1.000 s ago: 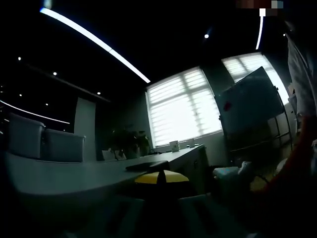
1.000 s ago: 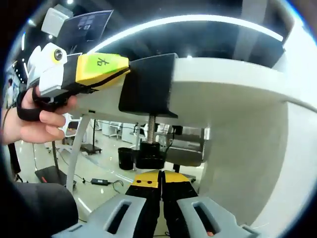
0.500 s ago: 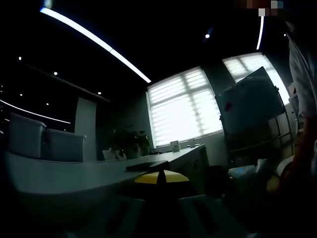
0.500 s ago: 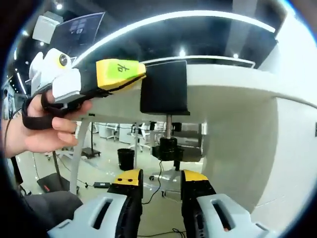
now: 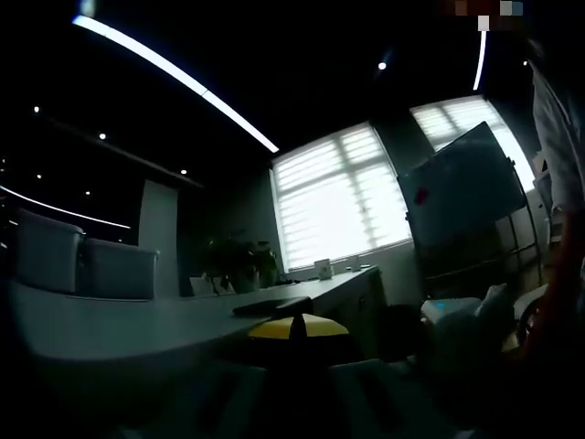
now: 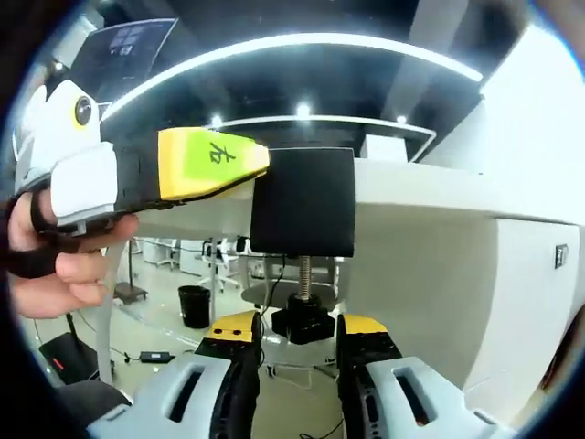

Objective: Clamp the fixed fixture on the desktop, loosen the retaining clip, secure it to the edge of the desk, and tighten the retaining clip.

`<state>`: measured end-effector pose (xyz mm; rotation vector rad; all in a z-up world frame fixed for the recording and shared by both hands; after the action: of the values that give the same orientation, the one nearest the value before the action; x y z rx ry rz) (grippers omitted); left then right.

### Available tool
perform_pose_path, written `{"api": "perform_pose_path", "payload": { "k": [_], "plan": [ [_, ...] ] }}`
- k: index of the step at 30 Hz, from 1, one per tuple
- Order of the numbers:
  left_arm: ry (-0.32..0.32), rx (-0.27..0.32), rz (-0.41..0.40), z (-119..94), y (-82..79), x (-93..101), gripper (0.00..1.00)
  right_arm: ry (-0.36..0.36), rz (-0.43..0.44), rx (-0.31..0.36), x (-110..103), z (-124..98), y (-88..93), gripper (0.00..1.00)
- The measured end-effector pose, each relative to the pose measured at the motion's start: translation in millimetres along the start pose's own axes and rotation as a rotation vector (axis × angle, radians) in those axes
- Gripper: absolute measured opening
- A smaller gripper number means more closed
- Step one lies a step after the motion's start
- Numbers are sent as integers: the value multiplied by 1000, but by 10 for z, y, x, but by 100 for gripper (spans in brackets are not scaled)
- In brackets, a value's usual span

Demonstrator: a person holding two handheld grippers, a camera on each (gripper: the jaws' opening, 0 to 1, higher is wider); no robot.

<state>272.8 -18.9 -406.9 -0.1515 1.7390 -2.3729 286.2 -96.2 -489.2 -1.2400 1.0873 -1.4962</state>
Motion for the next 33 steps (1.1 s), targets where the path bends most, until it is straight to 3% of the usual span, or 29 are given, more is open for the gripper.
{"api": "perform_pose_path", "payload": {
  "k": [3, 14, 20, 26, 33],
  "plan": [
    [2, 1, -1, -2, -3, -5, 1, -4, -17, 2, 48, 16, 11, 26],
    [4, 1, -2, -7, -8, -9, 1, -333, -2, 86, 125, 56, 29, 26],
    [3, -5, 4, -5, -3, -9, 1, -515, -33, 82, 173, 136, 11, 26],
    [7, -10, 12, 12, 10, -3, 1, -559, -45, 76, 159, 173, 3, 26],
    [4, -12, 11, 19, 23, 2, 1, -440, -11, 73, 68, 88, 21, 30]
  ]
}}
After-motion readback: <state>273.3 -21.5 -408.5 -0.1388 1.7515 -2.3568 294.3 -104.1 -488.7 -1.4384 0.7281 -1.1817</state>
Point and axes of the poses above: the point that each gripper's makers call its tool centre point, and the gripper's own axes: z roughly forward along the fingers, x roughly to its right, y roughly out of its underside, the point moved 5 cm from there along -z, roughly backward along the fingers, and after that the axes turned 8 degrees about -z, right-handed, at the moved point
